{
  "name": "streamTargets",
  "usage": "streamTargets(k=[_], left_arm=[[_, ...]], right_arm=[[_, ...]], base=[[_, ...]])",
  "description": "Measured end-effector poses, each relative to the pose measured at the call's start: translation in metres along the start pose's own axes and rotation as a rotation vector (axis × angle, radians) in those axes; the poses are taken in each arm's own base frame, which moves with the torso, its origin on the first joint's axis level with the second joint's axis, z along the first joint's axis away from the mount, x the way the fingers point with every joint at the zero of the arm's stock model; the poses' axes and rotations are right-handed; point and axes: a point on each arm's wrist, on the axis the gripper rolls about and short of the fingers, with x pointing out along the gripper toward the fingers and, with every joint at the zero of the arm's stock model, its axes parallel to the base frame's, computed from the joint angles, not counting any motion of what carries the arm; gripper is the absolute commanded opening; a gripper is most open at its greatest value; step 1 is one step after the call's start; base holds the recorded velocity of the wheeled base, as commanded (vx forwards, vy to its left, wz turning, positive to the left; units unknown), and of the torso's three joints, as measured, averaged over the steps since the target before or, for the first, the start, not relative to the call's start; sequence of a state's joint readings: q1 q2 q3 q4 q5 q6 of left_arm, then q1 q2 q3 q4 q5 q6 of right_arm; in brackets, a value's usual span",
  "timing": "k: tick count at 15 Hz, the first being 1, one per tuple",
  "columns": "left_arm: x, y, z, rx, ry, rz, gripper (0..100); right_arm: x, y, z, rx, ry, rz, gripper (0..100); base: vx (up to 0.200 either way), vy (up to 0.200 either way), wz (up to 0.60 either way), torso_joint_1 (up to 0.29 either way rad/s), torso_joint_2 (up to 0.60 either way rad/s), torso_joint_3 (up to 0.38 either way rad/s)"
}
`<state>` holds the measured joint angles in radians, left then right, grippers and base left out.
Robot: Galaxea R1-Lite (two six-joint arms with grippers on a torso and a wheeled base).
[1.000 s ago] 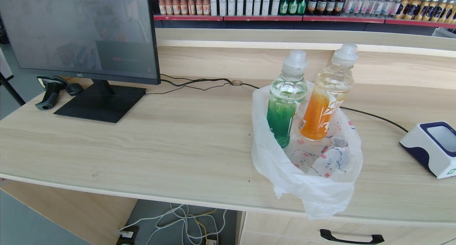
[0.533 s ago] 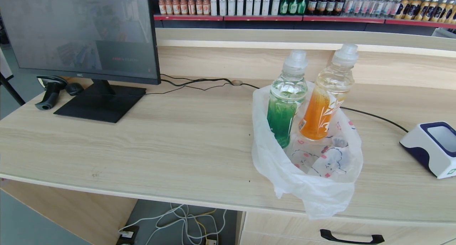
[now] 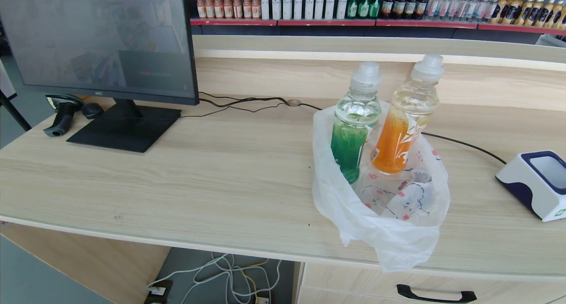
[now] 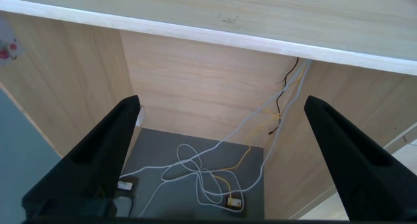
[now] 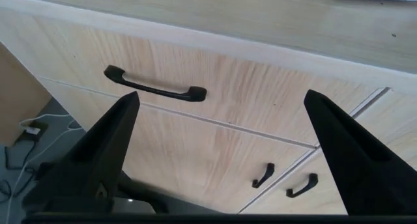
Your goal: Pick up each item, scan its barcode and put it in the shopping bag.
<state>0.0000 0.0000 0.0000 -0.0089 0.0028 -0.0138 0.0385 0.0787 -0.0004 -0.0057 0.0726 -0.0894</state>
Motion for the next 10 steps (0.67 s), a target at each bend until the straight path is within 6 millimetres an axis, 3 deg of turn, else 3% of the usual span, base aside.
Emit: streamTargets(k=[10], left_arm=[[0.0000, 0.0000, 0.0000, -0.003, 0.000, 0.001, 100]], right_arm=[[-0.0055, 0.0009, -0.0024, 0.035, -0.065, -0.081, 100]], base=[[0.000, 0.000, 0.00, 0.000, 0.00, 0.000]])
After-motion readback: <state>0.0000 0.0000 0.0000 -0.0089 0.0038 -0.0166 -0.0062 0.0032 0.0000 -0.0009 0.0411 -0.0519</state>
